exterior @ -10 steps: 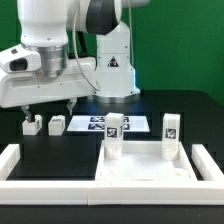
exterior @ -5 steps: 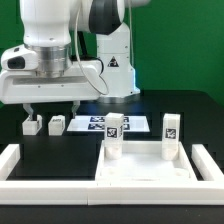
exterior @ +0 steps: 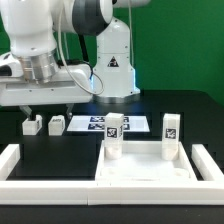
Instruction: Assemble square table
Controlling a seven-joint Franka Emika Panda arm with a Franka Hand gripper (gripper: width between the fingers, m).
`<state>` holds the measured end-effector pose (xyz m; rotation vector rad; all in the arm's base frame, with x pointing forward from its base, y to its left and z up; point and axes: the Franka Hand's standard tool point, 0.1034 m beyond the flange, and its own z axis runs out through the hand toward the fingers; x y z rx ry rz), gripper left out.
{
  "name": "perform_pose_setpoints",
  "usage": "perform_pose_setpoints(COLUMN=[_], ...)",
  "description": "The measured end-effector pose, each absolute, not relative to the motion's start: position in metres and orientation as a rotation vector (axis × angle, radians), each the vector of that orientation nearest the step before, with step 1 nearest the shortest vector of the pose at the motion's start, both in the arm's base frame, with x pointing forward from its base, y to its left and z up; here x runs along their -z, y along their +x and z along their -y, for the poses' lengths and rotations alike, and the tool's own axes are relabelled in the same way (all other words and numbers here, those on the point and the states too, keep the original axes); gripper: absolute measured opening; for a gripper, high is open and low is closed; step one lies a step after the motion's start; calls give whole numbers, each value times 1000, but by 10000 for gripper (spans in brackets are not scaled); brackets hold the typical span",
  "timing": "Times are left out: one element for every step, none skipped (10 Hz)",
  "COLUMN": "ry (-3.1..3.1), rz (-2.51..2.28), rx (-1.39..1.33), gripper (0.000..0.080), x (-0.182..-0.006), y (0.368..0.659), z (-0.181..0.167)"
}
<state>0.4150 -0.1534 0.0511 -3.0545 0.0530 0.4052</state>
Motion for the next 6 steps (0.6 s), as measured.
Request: perform_pose_setpoints(ry=[-3017, -2990, -2946, -2903, -2873, -2814], rz=[-45, -39, -28, -31, -30, -14], rx=[-503, -578, -688, -800, -901, -1048], gripper=[649, 649, 649, 649, 649, 649], x=[-51, -51, -50, -47, -37, -38], y=[409, 410, 408, 406, 399, 391], z=[148, 147, 142, 139, 138, 141])
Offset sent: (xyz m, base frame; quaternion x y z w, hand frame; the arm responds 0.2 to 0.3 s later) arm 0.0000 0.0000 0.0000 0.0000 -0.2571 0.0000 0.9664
